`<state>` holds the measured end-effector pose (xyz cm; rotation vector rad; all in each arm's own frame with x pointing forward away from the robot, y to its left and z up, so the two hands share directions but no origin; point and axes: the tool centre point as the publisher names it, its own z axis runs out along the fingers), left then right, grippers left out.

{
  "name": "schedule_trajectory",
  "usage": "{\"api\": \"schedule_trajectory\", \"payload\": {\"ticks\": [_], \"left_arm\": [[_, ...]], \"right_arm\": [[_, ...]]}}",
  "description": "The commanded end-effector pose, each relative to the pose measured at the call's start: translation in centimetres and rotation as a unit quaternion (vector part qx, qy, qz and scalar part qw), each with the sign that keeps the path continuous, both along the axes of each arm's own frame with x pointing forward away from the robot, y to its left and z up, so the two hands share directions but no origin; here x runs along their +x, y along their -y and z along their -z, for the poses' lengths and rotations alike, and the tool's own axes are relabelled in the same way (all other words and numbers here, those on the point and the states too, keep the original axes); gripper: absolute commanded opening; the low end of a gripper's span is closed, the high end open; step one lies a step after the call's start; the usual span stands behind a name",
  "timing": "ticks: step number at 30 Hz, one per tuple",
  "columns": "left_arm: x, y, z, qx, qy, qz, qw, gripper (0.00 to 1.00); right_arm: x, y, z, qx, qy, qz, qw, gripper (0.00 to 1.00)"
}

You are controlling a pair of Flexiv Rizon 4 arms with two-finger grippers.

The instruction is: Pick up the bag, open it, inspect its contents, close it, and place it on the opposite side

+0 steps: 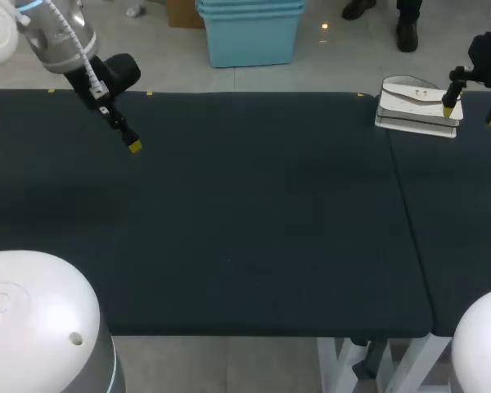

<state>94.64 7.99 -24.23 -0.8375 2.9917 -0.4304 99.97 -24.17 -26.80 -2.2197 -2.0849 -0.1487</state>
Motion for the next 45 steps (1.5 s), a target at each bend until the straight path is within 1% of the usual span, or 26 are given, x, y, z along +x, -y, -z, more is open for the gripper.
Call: {"api": "schedule_trajectory", "payload": {"ticks": [1,3,6,11,19,25,31,36,39,41,45], "left_arm": [[-0.3,-0.1,0.7,-0.114,0.088,0.307,0.941,1.0],[-0.3,0.2,1.0,-0.121,0.087,0.323,0.935,1.0],[0.0,0.6,1.2,-0.121,0.085,0.328,0.933,1.0],[0.2,1.2,1.9,-0.126,0.081,0.349,0.925,1.0],[0.4,2.1,3.1,-0.134,0.075,0.375,0.914,1.0],[0.5,2.8,3.3,-0.135,0.075,0.377,0.913,1.0],[0.5,2.8,3.3,-0.135,0.075,0.377,0.913,1.0],[0.5,2.8,3.3,-0.135,0.075,0.377,0.913,1.0],[0.5,2.8,3.3,-0.135,0.075,0.377,0.913,1.0],[0.5,2.8,3.3,-0.135,0.075,0.377,0.913,1.0],[0.5,2.8,3.3,-0.135,0.075,0.377,0.913,1.0]], "right_arm": [[0.2,0.8,0.9,0.014,0.002,0.0,1.0,1.0],[0.3,1.1,1.2,0.018,0.004,0.001,1.0,1.0],[0.4,1.5,1.5,0.022,0.005,0.004,1.0,1.0],[1.0,2.2,2.2,0.034,0.02,0.008,0.999,1.0],[1.8,3.5,3.9,0.06,0.028,0.02,0.998,1.0],[2.4,4.0,4.8,0.074,0.032,0.022,0.996,1.0],[3.6,4.9,5.7,0.083,0.03,0.031,0.996,1.0],[4.9,5.8,6.4,0.097,0.046,0.056,0.993,1.0],[5.4,6.2,6.6,0.094,0.058,0.077,0.991,1.0],[5.6,6.4,6.7,0.083,0.072,0.098,0.989,1.0],[5.6,6.4,6.7,0.083,0.072,0.098,0.989,1.0]]}}
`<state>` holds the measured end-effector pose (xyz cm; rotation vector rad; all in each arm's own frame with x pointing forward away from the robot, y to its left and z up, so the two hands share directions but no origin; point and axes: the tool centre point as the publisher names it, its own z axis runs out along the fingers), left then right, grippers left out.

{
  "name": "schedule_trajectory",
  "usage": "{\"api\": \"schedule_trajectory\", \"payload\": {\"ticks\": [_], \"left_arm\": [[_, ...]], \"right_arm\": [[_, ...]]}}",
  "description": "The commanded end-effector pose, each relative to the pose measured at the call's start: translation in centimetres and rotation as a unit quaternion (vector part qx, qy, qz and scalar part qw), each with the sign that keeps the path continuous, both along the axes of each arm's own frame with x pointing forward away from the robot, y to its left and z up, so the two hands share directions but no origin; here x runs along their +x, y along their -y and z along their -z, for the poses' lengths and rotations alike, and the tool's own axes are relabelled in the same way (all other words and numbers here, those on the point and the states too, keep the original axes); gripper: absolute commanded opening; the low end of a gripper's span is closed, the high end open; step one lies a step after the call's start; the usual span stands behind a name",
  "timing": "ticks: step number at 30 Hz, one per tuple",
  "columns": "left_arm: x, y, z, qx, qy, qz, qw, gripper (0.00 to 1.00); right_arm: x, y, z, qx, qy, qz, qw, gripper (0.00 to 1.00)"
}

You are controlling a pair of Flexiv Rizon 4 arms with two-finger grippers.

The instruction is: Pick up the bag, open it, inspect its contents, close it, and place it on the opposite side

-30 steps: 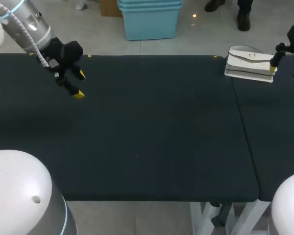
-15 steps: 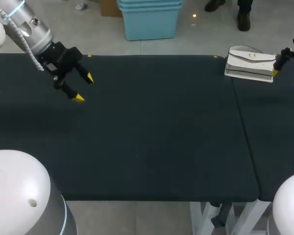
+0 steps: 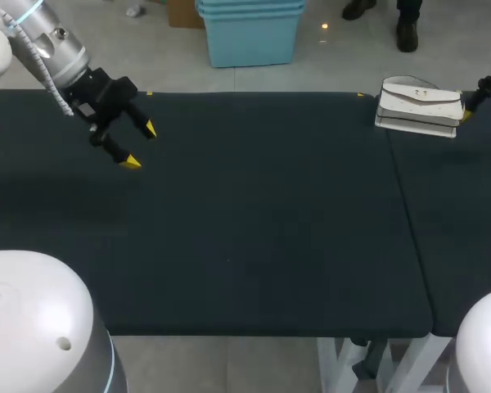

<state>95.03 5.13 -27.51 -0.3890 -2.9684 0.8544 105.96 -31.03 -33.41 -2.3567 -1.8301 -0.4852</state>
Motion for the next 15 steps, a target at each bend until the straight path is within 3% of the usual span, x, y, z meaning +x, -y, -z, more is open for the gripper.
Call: {"api": "schedule_trajectory", "payload": {"ticks": [1,11,15], "left_arm": [[0.1,0.0,0.1,-0.001,0.0,0.001,1.0,1.0],[0.1,0.0,0.1,-0.001,0.0,0.001,1.0,1.0],[0.1,0.0,0.1,-0.001,0.0,0.001,1.0,1.0]], "right_arm": [[-0.4,-0.4,0.1,-0.004,0.005,0.003,1.0,1.0],[-0.4,-0.4,0.1,-0.004,0.005,0.003,1.0,1.0],[0.8,-1.0,-0.1,0.011,0.006,0.017,1.0,1.0]]}}
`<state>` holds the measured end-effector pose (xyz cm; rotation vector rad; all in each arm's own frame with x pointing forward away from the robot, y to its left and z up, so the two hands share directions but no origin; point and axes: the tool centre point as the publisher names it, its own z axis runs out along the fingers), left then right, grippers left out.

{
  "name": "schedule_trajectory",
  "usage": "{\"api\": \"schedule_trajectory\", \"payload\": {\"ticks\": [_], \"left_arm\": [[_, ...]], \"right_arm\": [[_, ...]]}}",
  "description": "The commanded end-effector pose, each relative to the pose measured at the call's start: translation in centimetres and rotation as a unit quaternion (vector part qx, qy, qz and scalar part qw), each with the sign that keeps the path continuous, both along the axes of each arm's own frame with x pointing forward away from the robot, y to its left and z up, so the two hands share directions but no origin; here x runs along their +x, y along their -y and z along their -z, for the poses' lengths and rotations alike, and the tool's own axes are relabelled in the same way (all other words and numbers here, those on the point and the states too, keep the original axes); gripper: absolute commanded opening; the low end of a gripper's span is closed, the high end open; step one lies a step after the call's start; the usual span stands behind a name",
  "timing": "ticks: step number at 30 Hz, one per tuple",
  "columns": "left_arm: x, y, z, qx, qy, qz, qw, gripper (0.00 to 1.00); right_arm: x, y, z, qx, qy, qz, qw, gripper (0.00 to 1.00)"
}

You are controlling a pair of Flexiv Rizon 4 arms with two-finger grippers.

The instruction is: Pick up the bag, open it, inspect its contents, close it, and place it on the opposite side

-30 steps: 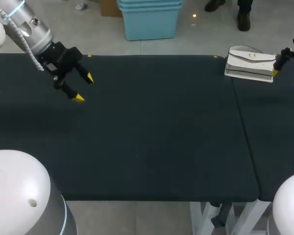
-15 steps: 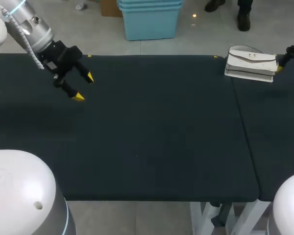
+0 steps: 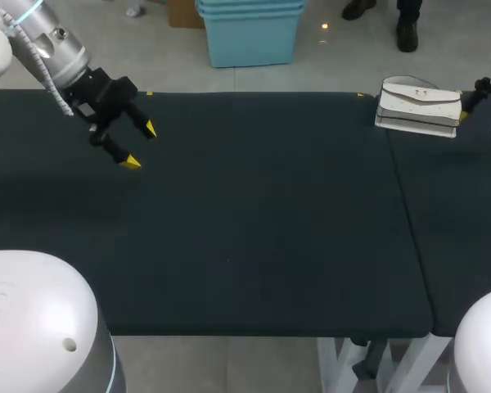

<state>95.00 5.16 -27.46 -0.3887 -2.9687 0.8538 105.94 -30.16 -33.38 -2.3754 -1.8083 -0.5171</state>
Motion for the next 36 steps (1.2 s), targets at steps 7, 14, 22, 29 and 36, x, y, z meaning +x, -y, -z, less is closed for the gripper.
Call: {"api": "schedule_trajectory", "payload": {"ticks": [7,14,22,29,36], "left_arm": [[0.1,0.0,0.1,-0.001,0.0,0.001,1.0,1.0],[0.1,0.0,0.1,-0.001,0.0,0.001,1.0,1.0],[0.1,0.0,0.1,-0.001,0.0,0.001,1.0,1.0],[0.1,0.0,0.1,-0.001,0.0,0.001,1.0,1.0],[0.1,0.0,0.1,-0.001,0.0,0.001,1.0,1.0]], "right_arm": [[3.1,-1.1,0.0,0.015,-0.008,0.027,1.0,1.0],[5.7,-1.0,1.0,0.002,-0.015,0.035,0.999,0.88],[8.2,-0.3,2.3,0.01,-0.03,0.041,0.999,0.44],[9.2,-0.7,2.3,0.004,-0.031,0.031,0.999,0.17],[8.8,-1.7,1.2,-0.006,-0.02,0.012,1.0,0.0]]}}
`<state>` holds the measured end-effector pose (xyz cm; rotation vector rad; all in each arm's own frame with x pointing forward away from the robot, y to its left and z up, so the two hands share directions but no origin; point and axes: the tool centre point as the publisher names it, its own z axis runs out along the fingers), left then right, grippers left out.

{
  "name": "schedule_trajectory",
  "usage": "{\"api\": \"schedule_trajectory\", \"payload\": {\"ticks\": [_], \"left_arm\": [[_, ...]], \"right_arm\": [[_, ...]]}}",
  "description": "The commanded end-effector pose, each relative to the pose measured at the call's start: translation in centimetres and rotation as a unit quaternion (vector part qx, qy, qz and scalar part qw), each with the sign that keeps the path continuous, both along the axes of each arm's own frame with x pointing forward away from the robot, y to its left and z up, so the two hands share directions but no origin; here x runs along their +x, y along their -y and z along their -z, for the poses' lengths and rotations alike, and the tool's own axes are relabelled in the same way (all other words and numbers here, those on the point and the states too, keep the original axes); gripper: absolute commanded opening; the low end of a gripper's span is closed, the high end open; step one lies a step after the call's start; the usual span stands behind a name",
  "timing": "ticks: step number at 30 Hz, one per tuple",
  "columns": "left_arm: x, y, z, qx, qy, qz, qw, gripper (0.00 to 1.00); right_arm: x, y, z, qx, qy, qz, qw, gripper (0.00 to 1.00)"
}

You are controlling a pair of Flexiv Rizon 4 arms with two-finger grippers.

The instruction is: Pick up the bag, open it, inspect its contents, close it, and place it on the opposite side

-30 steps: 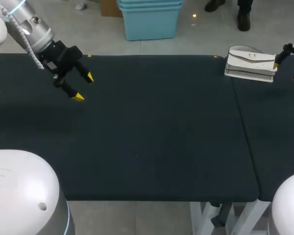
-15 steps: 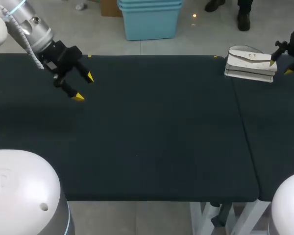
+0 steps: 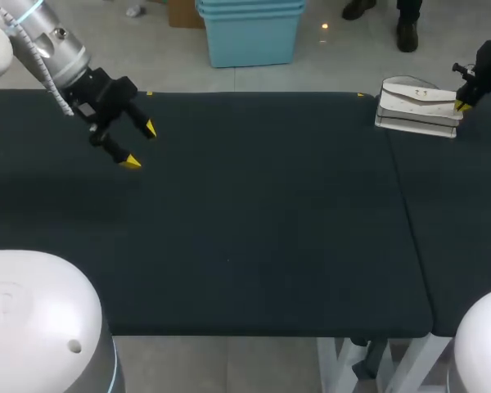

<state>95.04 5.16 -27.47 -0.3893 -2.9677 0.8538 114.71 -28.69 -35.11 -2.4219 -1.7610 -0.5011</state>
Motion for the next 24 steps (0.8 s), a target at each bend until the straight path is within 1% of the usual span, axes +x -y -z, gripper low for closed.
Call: {"api": "schedule_trajectory", "payload": {"ticks": [1,7,12,14,20,24], "left_arm": [[0.1,0.0,0.1,-0.001,0.0,0.0,1.0,1.0],[0.1,0.0,0.1,-0.001,0.0,0.0,1.0,1.0],[0.1,0.0,0.1,-0.001,0.0,0.0,1.0,1.0],[0.1,0.0,0.1,-0.001,0.0,0.0,1.0,1.0],[0.1,0.0,0.1,-0.001,0.0,0.0,1.0,1.0],[0.1,0.0,0.1,-0.001,0.0,0.0,1.0,1.0]], "right_arm": [[-0.2,-0.4,-0.7,-0.002,-0.014,-0.01,1.0,0.0],[-1.5,-1.5,-1.5,-0.009,-0.003,-0.025,1.0,0.0],[-3.0,-3.0,-2.2,-0.018,0.005,-0.042,0.999,0.0],[-3.7,-3.5,-2.7,-0.03,0.013,-0.048,0.998,0.0],[-5.4,-4.3,-3.9,-0.045,0.024,-0.047,0.998,0.0],[-6.3,-4.6,-4.6,-0.046,0.033,-0.043,0.997,0.0]]}}
